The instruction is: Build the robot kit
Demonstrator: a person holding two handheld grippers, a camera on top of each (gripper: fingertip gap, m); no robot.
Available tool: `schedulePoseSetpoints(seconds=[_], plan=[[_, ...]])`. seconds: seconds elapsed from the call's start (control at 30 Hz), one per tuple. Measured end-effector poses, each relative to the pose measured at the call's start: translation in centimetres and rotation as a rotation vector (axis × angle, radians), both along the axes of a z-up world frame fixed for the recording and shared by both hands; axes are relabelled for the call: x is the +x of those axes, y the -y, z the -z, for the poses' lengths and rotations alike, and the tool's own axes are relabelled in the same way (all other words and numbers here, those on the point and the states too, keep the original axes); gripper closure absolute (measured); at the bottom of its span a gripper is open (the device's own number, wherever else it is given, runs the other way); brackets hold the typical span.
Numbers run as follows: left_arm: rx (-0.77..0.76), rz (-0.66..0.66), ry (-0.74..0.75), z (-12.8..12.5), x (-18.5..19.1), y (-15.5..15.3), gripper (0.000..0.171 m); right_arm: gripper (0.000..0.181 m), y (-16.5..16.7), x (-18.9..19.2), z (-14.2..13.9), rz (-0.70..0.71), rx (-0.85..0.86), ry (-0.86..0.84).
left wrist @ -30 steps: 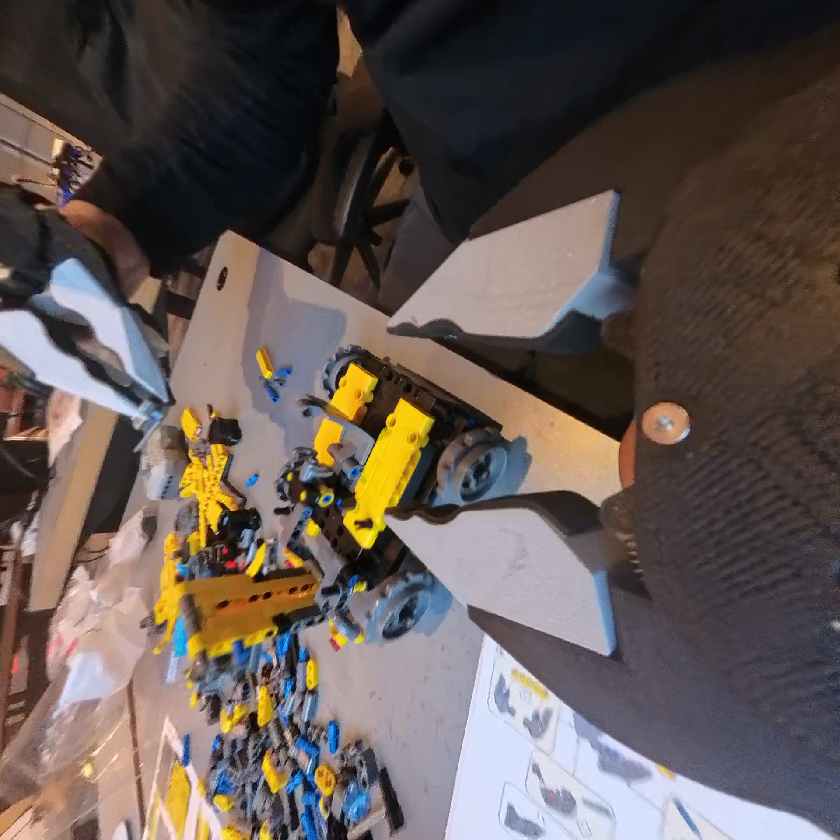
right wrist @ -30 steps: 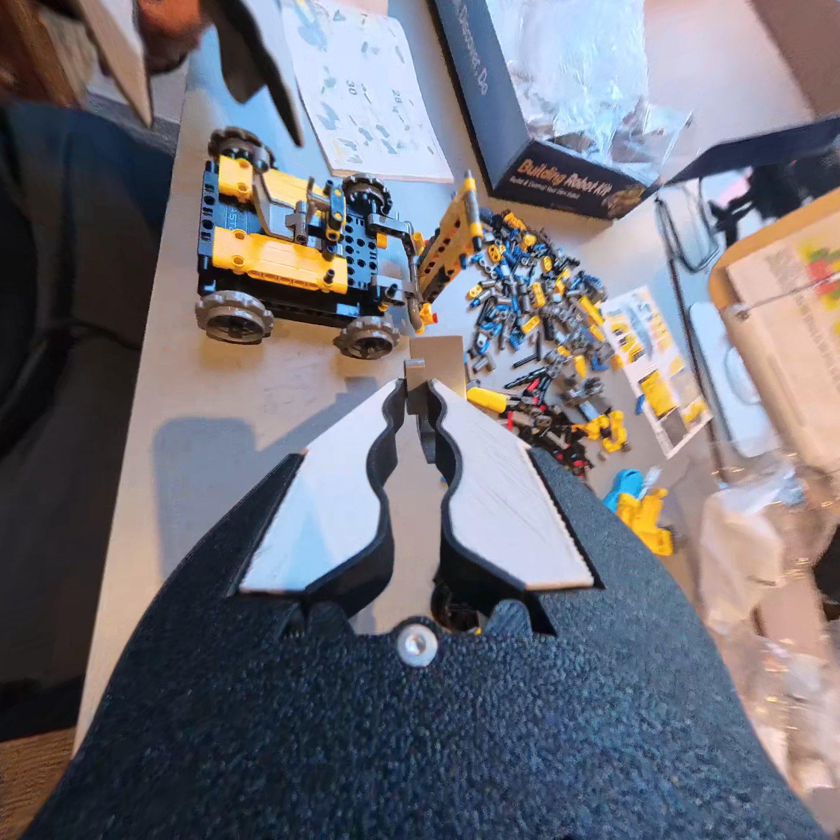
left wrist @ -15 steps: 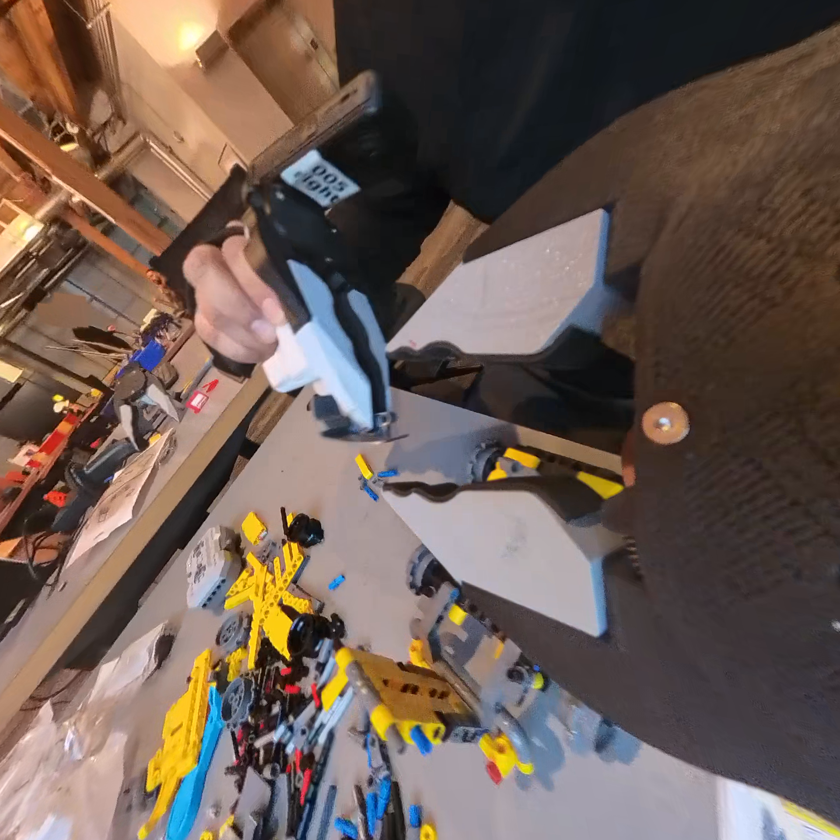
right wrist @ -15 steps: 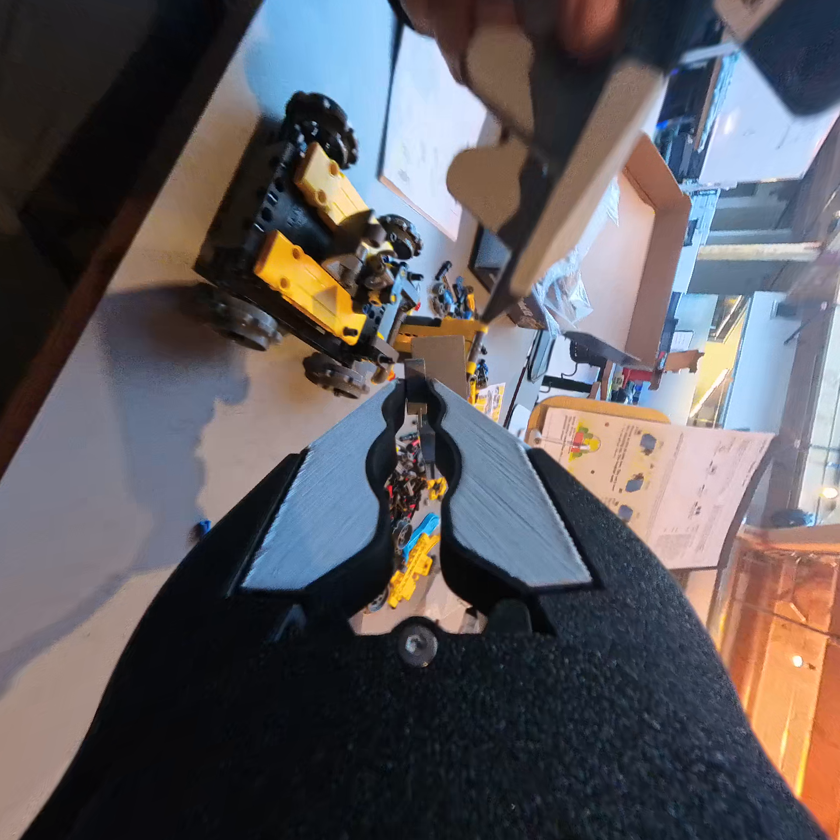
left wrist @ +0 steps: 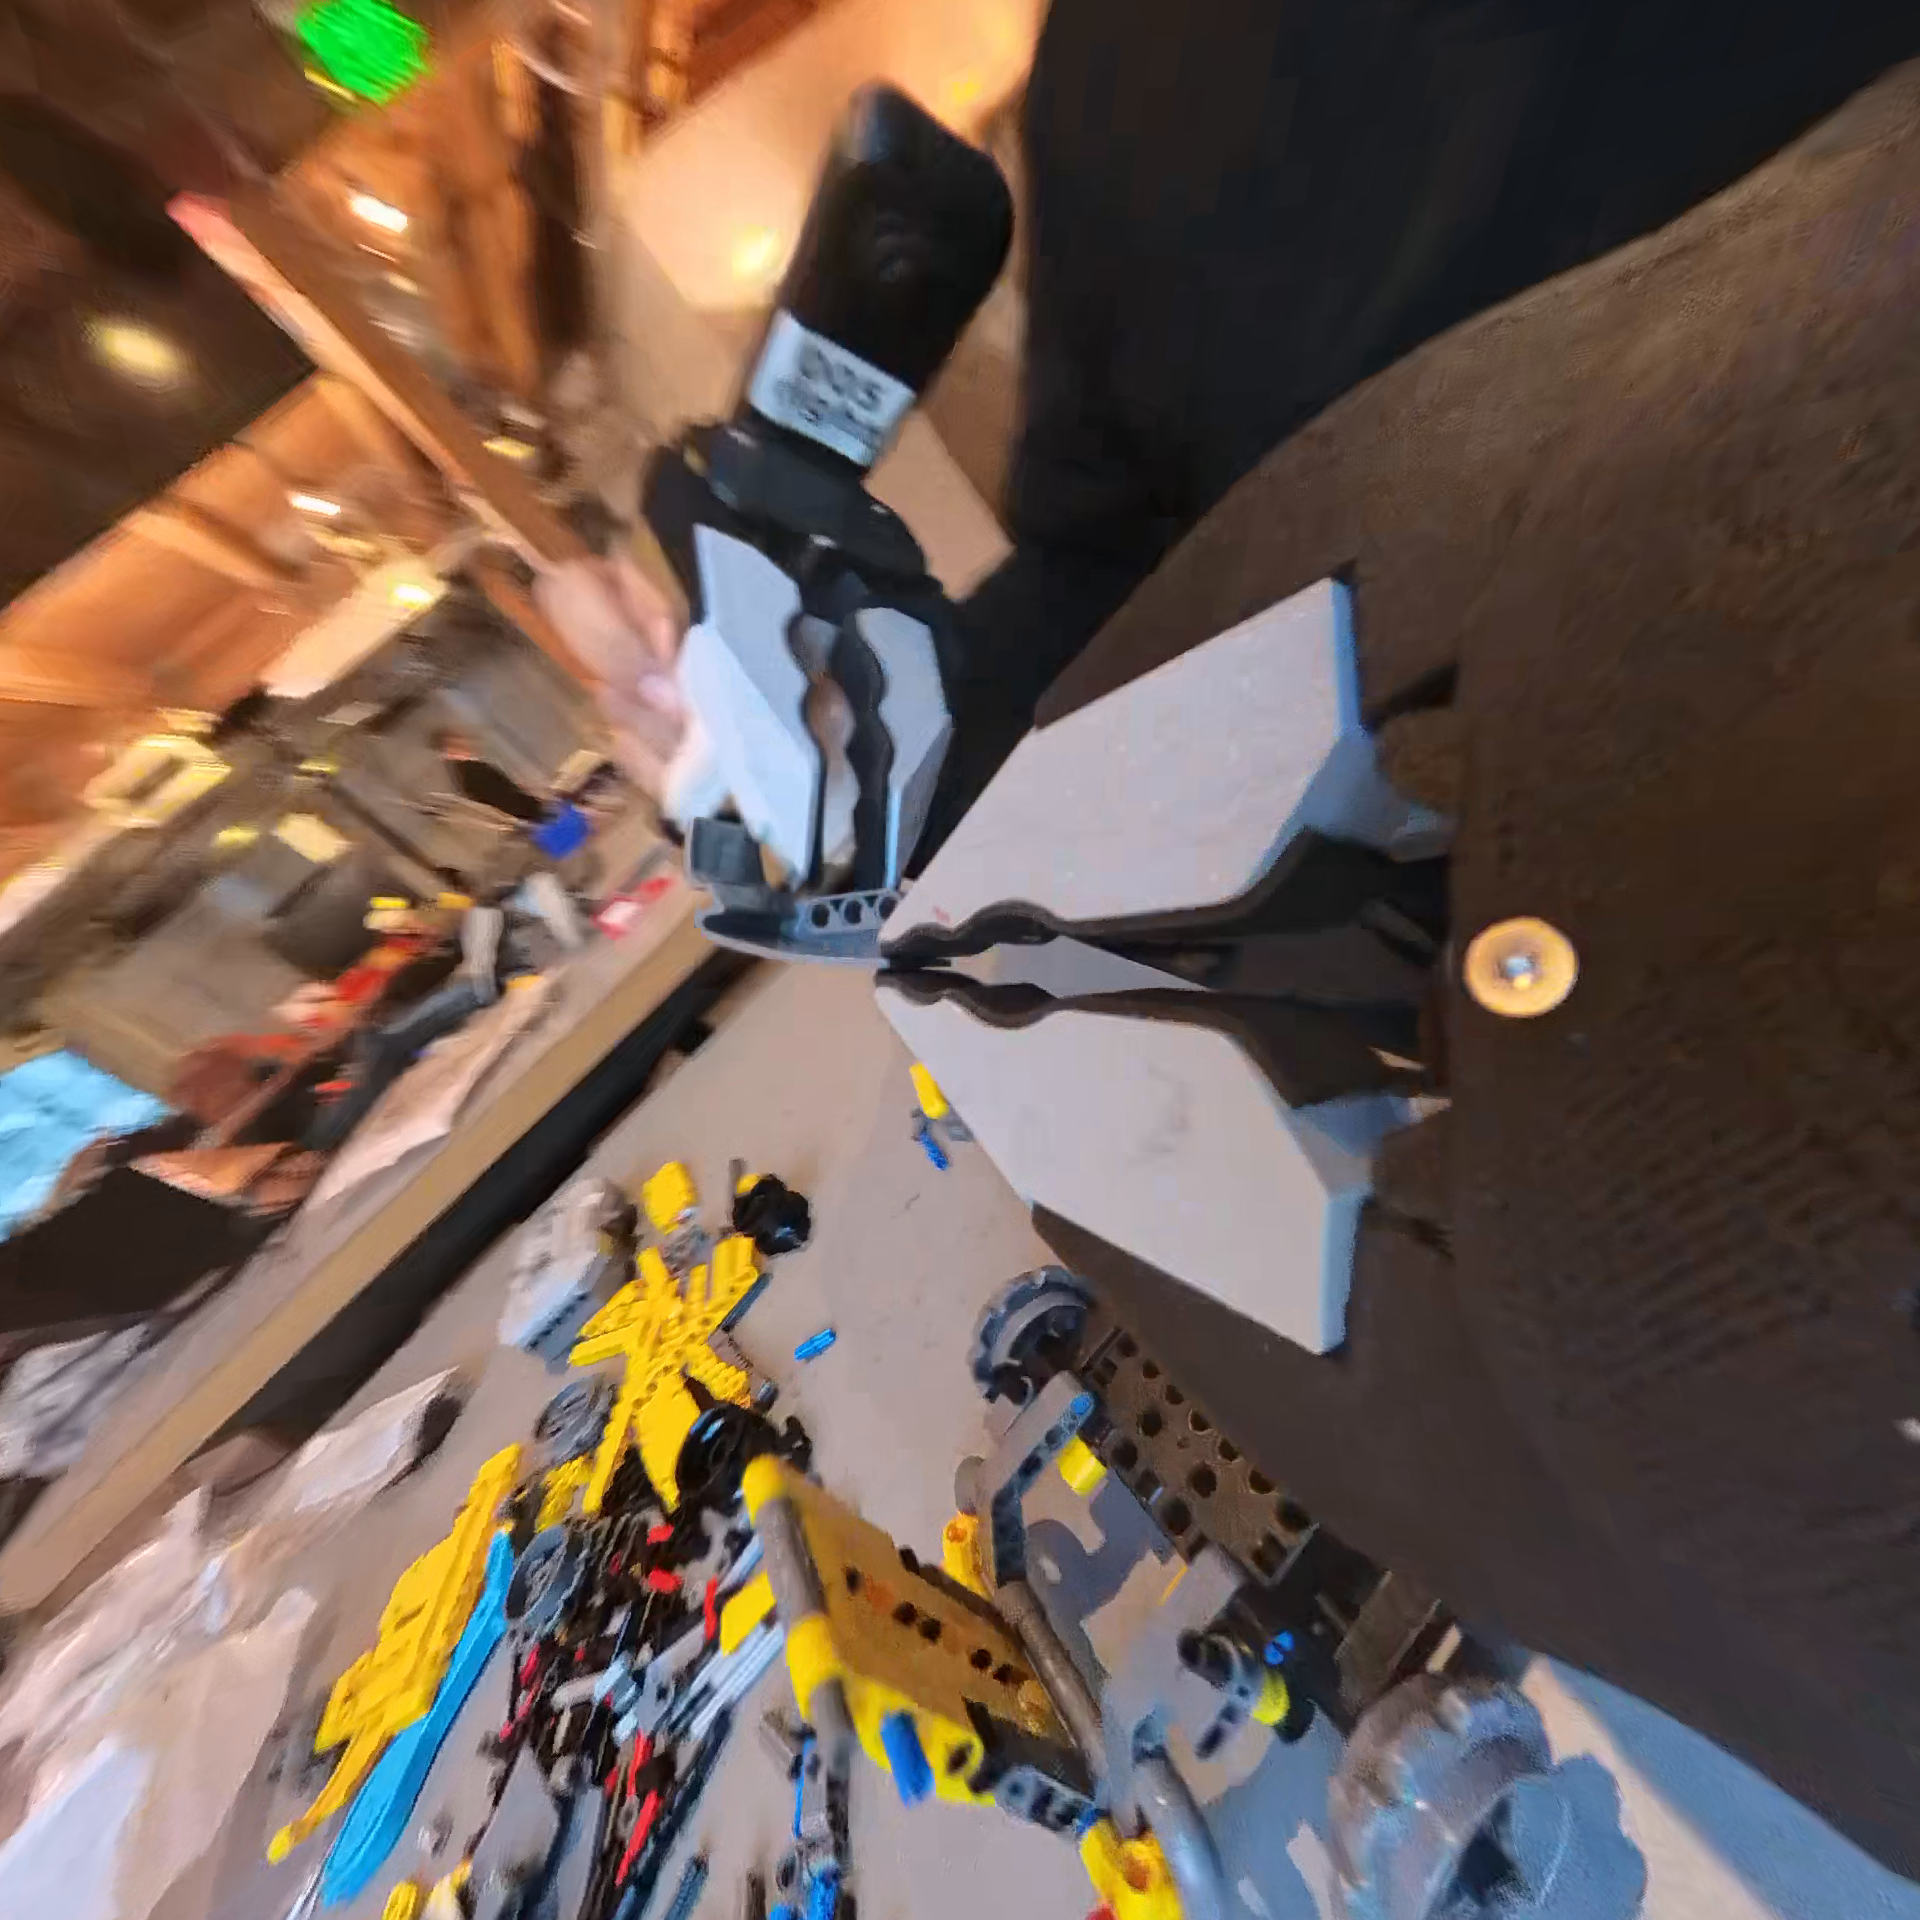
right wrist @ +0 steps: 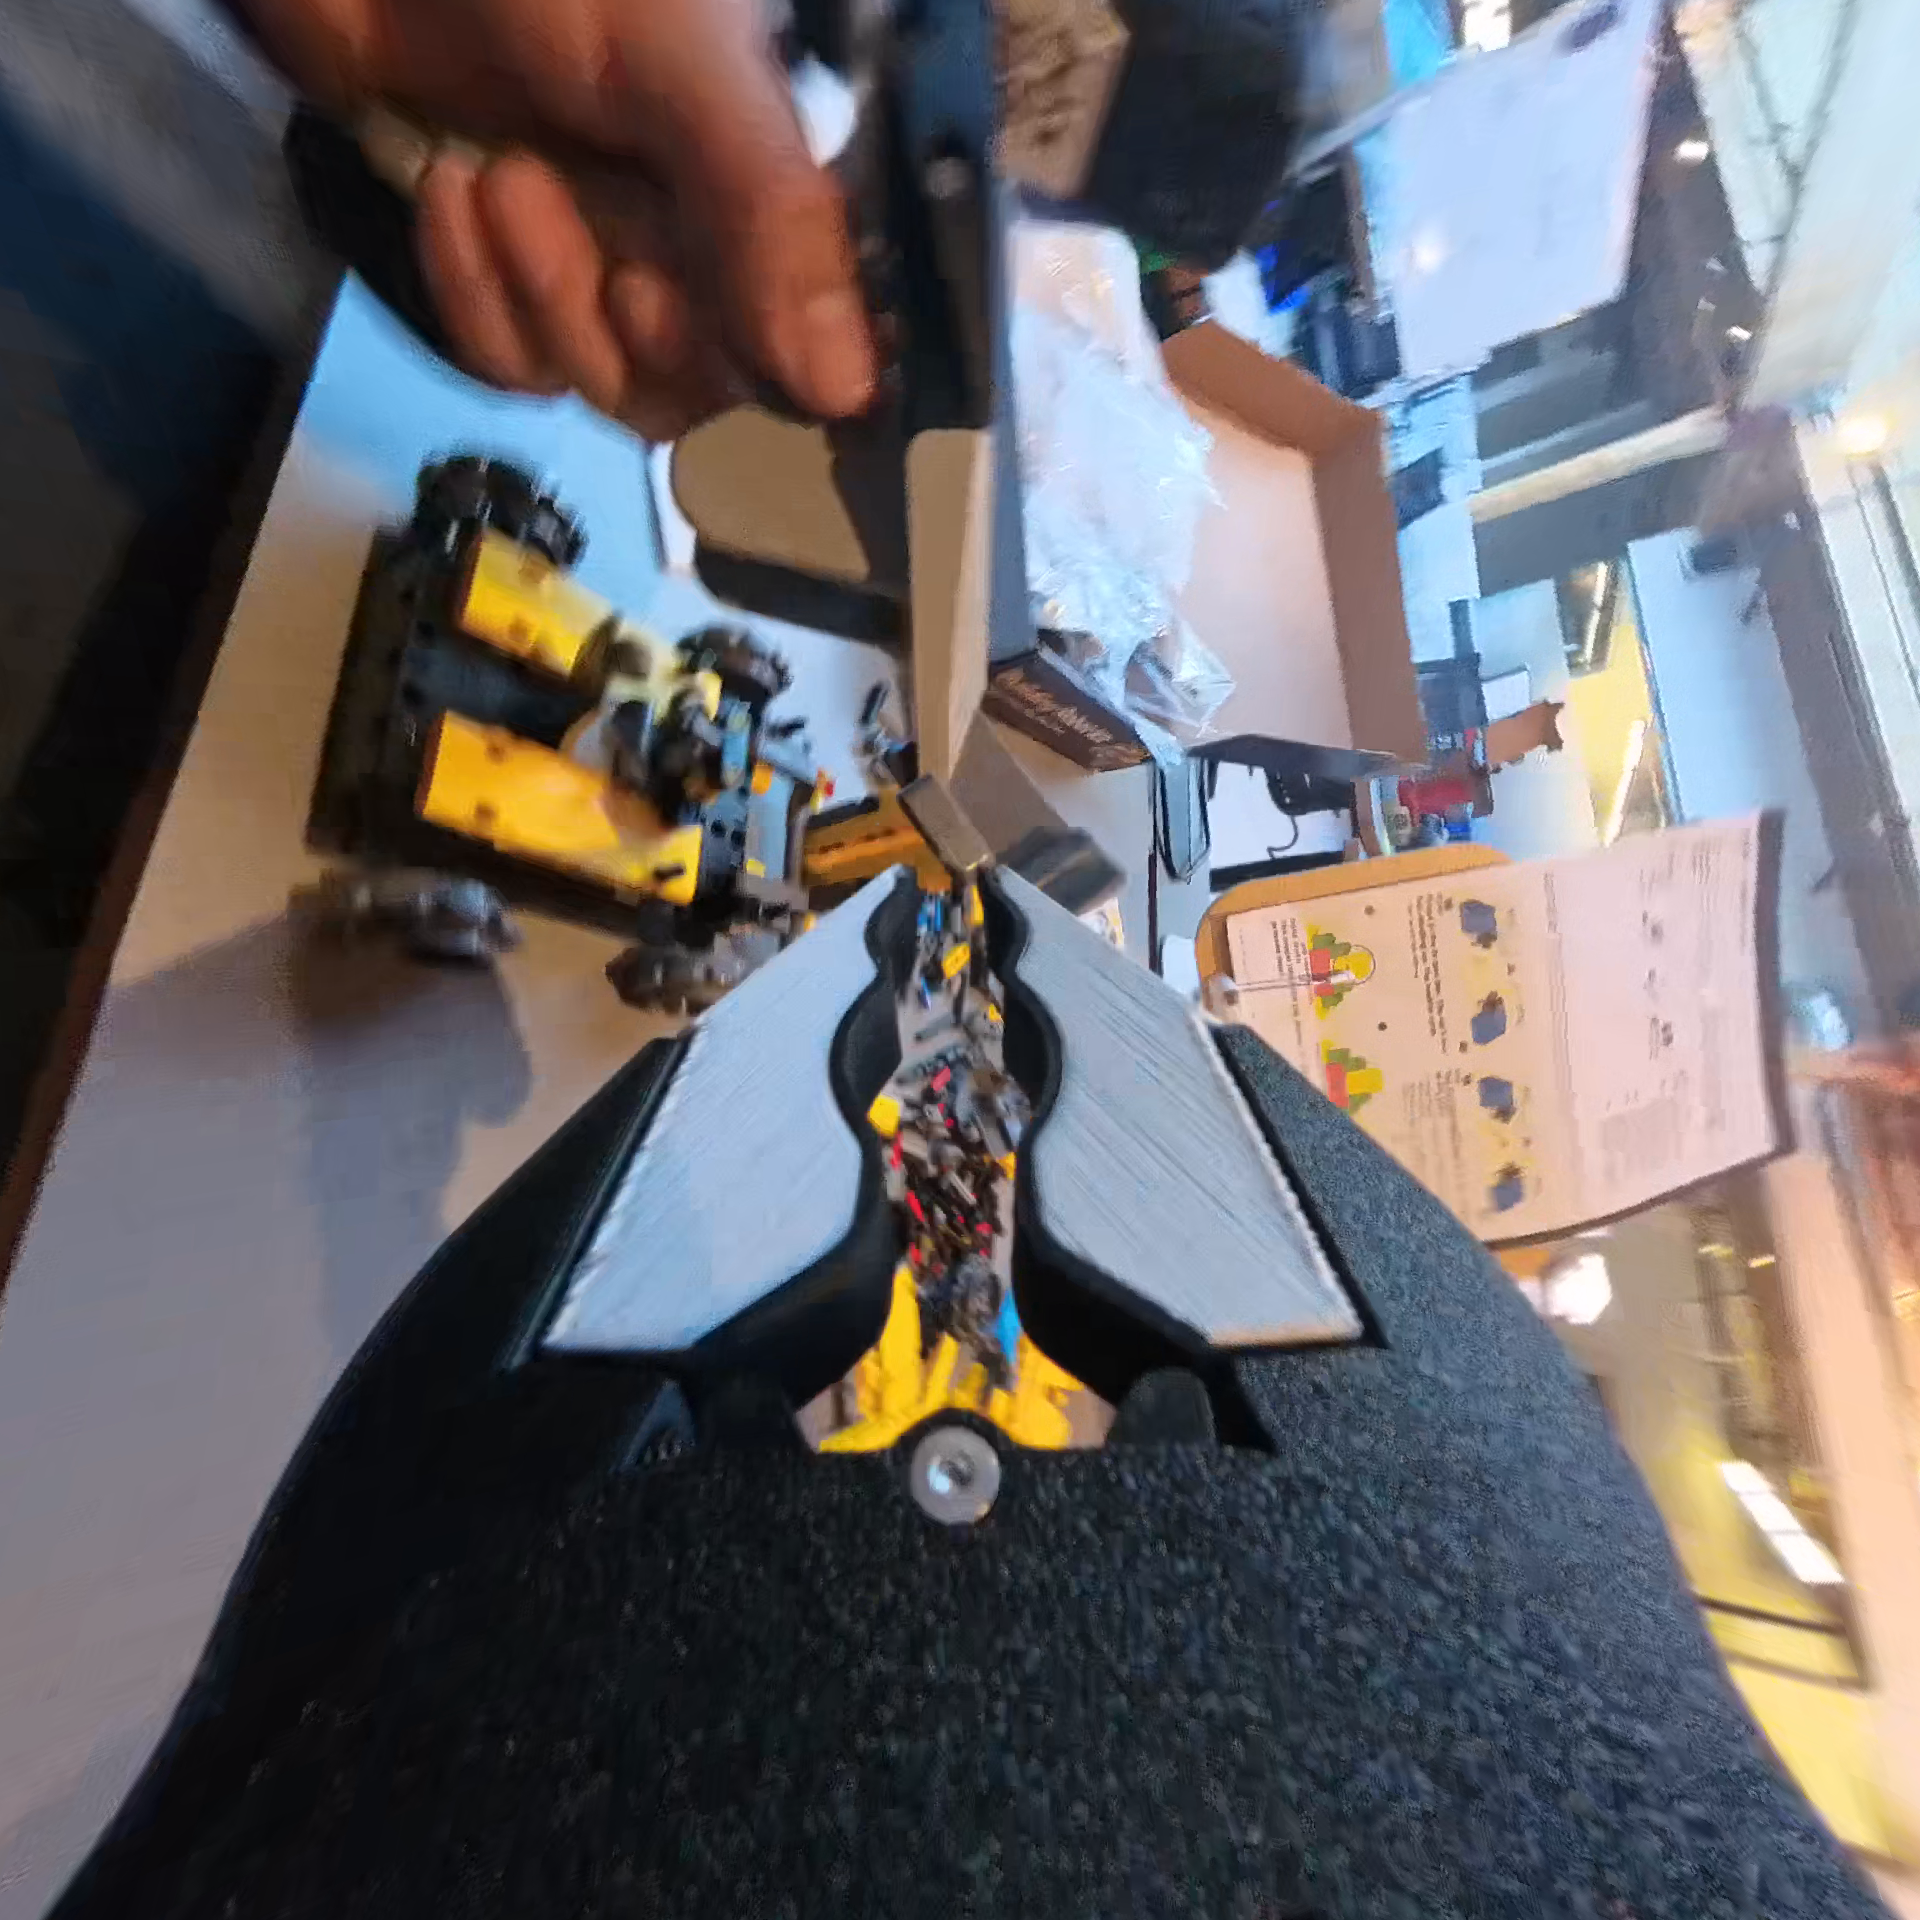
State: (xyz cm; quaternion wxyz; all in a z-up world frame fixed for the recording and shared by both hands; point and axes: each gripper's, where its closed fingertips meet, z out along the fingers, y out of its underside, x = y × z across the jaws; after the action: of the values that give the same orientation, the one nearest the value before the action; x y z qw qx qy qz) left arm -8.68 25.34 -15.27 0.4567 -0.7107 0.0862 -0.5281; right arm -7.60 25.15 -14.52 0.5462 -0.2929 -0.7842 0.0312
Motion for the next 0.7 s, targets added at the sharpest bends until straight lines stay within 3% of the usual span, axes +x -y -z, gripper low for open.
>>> schedulePoseSetpoints(seconds=[0.07,0.13,0.2,0.3,0.5,0.7], plan=[[-0.026,-0.065,0.203,-1.3,-1.6,-0.4,0.171,0.176,-0.2,0.0,-1.7,0.024,-0.211,-0.168],[-0.041,-0.104,0.358,-2.2,-2.7,-0.6,0.171,0.178,-0.7,-0.4,-2.3,0.069,-0.559,-0.307],[-0.038,-0.146,0.387,-2.1,-3.1,-0.8,0.171,0.170,-0.8,-1.3,-1.2,0.102,-0.908,-0.323],[-0.001,-0.185,0.388,-2.4,-2.9,-0.8,0.171,0.151,-0.7,-2.7,0.3,0.163,-1.206,-0.318],[0.058,-0.247,0.326,-2.0,-1.9,0.4,0.171,0.161,0.5,-3.8,-1.5,0.071,-1.388,-0.445],[0.103,-0.331,0.303,-1.5,-1.9,3.0,0.171,0.163,3.1,-4.2,-1.4,0.014,-1.476,-0.410]])
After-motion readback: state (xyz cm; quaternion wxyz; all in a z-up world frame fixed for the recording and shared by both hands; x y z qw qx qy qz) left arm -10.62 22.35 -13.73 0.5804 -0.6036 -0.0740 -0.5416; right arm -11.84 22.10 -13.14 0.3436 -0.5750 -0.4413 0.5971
